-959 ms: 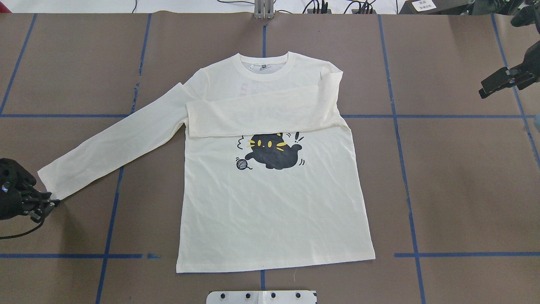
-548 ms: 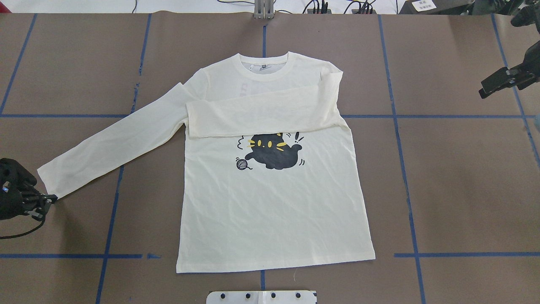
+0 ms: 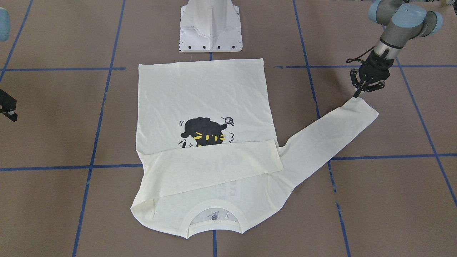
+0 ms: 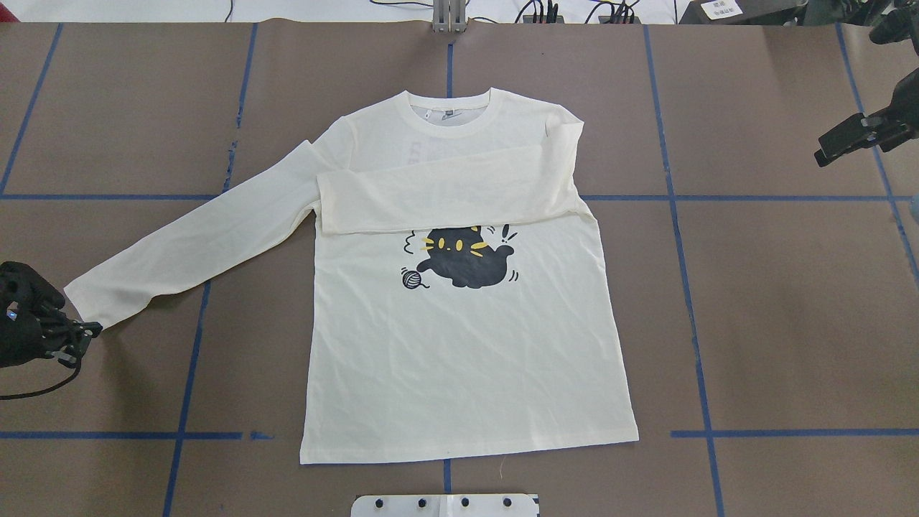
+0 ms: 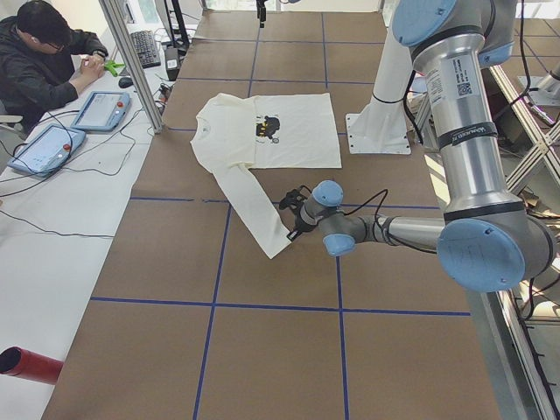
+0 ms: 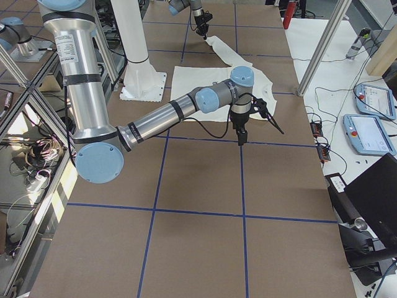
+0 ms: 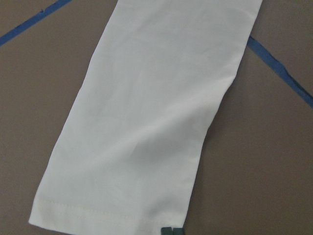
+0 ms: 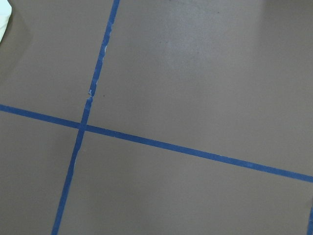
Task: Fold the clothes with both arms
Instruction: 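Lower the left gripper and grasp the cuff of the other sleeve, then carry the sleeve with the left gripper across the shirt toward the collar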
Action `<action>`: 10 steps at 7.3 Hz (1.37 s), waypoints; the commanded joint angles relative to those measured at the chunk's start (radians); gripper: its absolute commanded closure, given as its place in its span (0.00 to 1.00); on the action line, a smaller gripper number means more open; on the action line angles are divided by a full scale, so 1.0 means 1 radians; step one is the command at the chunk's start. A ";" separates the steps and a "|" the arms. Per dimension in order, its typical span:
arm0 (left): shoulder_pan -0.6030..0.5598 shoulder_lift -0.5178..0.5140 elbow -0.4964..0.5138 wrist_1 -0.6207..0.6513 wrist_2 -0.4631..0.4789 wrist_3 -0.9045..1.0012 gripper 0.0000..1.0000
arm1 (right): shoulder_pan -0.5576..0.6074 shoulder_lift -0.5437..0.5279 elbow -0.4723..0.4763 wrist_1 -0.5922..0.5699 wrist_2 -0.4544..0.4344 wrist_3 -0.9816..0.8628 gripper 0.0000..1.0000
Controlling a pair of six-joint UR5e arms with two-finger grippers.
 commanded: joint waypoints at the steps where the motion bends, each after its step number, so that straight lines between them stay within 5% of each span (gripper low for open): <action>1: -0.079 -0.020 -0.004 0.006 -0.064 0.017 1.00 | 0.000 -0.001 0.001 0.000 0.000 0.000 0.00; 5: -0.195 -0.321 -0.035 0.406 -0.104 0.094 1.00 | 0.000 0.001 -0.001 0.000 0.000 -0.002 0.00; 8: -0.210 -0.712 0.002 0.857 -0.098 0.074 1.00 | 0.000 0.003 -0.004 0.000 -0.002 -0.003 0.00; 10: -0.215 -0.965 0.120 1.016 -0.098 -0.005 1.00 | 0.000 0.001 -0.006 0.000 -0.003 -0.002 0.00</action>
